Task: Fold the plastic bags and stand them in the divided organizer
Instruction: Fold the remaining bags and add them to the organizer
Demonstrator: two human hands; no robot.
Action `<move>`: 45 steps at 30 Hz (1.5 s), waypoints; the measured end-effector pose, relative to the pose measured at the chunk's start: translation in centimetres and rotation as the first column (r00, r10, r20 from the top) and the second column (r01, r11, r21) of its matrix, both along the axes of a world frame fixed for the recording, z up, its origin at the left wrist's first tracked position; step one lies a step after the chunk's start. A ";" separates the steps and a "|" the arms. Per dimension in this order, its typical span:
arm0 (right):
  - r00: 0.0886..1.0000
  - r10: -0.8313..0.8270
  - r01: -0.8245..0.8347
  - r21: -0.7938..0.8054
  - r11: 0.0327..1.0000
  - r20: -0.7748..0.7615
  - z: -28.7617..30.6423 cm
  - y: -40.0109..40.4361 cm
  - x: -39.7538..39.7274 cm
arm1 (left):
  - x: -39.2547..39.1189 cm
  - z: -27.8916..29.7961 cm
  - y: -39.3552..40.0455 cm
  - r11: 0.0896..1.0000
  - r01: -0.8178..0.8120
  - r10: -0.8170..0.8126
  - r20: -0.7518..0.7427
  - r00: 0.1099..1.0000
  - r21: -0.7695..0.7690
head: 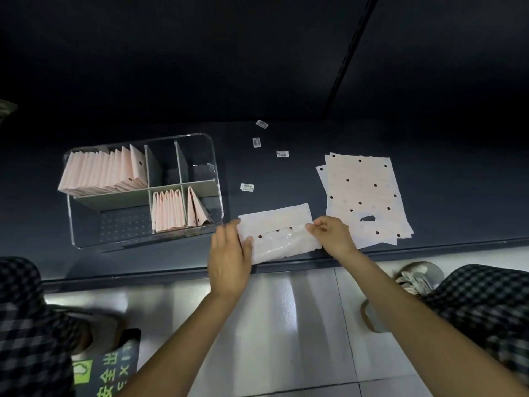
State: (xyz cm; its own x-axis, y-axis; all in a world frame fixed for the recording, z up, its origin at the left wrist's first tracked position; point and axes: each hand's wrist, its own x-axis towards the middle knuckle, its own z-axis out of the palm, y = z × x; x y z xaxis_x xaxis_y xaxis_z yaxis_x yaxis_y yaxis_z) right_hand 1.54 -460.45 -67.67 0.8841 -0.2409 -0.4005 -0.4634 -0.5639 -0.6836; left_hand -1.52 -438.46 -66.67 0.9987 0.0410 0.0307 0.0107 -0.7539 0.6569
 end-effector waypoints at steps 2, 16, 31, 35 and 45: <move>1.000 -0.023 0.023 -0.036 0.999 0.002 -0.2 0.2 0.1 | -0.6 -0.1 -0.3 0.970 0.194 -0.210 0.104 0.972 0.146; 0.989 -0.143 0.146 -0.080 0.986 0.045 0.2 1.0 -0.2 | -3.4 -4.2 1.0 0.599 0.621 -0.577 -0.267 0.772 0.505; 0.744 0.668 -0.505 -0.685 0.525 -0.036 -1.9 0.8 -9.6 | -3.4 -4.4 0.8 0.601 0.633 -0.563 -0.304 0.769 0.488; 0.791 0.607 -0.368 -0.734 0.572 0.077 -0.7 -0.9 -9.2 | -3.4 -4.4 0.8 0.603 0.623 -0.565 -0.285 0.774 0.498; 0.652 0.725 -0.454 -0.650 0.609 0.223 0.5 0.5 -5.2 | -1.5 -3.0 0.5 0.808 0.507 -0.506 -0.088 0.858 0.300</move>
